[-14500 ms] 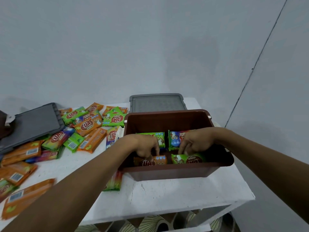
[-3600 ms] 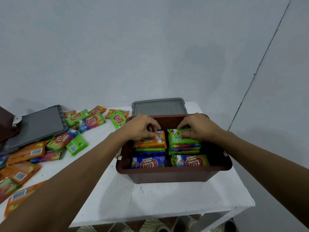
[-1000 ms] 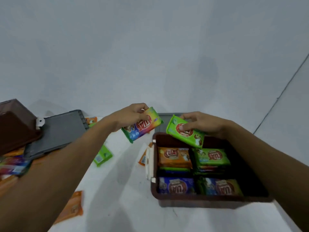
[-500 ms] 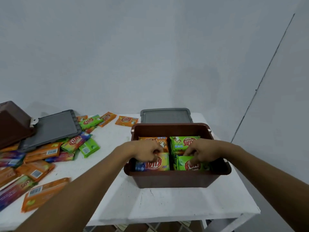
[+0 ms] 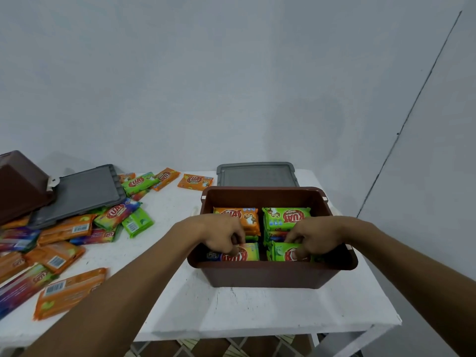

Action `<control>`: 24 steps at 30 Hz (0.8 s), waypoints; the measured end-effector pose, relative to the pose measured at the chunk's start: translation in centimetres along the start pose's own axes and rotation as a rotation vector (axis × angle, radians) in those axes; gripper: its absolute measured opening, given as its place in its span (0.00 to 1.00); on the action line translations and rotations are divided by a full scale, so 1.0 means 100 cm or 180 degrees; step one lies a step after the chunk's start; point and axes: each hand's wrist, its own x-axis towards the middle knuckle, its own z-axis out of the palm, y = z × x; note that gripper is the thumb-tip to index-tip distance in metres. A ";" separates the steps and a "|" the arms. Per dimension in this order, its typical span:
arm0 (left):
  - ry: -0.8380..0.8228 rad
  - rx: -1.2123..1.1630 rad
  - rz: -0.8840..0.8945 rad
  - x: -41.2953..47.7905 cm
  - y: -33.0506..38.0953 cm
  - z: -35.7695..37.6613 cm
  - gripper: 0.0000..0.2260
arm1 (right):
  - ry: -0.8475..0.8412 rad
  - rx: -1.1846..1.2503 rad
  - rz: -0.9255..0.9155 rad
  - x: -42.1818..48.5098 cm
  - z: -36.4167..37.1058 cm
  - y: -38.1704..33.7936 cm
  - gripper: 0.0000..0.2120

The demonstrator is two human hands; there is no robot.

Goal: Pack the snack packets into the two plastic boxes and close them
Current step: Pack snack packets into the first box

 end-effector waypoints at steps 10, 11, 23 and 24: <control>0.0089 -0.0124 0.0074 0.003 -0.003 -0.006 0.15 | 0.0550 0.0058 -0.0318 0.006 -0.001 0.007 0.15; 0.0329 -0.0179 0.0134 0.004 -0.004 -0.008 0.14 | 0.0775 0.0133 -0.0386 0.007 -0.003 0.007 0.13; 0.1073 0.0770 -0.0144 0.027 -0.020 -0.015 0.21 | 0.1495 -0.0456 -0.0058 0.045 -0.007 0.008 0.21; 0.1090 0.0774 -0.0140 0.028 -0.022 -0.014 0.21 | 0.1481 -0.0467 -0.0019 0.045 -0.007 0.010 0.21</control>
